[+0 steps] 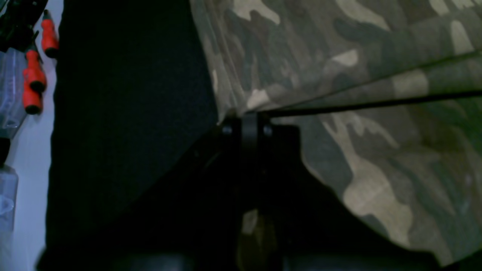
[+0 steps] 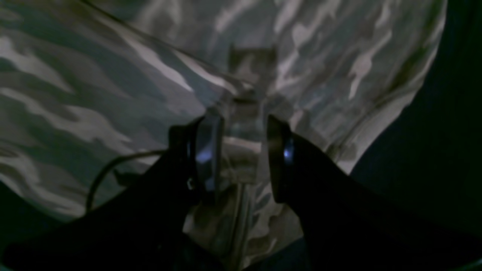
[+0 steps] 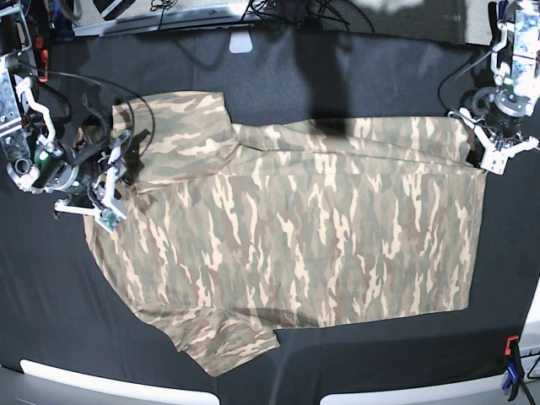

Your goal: Layout the t-shirt on the table in an organized manner, then fold the t-shirt properly

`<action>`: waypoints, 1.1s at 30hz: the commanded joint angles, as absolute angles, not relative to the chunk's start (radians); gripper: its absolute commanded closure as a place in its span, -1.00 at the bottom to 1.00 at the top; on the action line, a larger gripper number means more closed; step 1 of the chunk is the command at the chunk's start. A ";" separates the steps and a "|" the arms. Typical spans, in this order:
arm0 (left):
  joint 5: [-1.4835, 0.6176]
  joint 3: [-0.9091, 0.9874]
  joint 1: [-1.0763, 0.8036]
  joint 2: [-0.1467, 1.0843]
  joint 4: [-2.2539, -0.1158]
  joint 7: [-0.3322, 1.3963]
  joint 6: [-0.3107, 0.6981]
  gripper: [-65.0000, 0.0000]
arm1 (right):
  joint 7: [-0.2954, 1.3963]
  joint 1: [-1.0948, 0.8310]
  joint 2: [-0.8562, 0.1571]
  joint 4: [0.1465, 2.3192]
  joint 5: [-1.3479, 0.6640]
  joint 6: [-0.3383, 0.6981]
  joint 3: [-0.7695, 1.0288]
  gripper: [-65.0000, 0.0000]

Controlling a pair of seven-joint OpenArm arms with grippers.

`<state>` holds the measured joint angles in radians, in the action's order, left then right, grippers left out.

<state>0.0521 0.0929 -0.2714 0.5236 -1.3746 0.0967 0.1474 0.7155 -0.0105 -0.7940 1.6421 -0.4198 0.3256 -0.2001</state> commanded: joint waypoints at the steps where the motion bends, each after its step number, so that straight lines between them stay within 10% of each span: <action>1: 0.051 0.102 -0.266 0.540 -1.387 0.081 0.132 1.00 | 0.688 0.017 -0.800 1.644 -0.432 0.345 -0.187 0.38; 33: 0.051 0.102 -0.266 0.540 -1.387 0.076 0.132 1.00 | 0.839 0.121 -0.657 1.441 -0.455 0.317 -0.187 0.38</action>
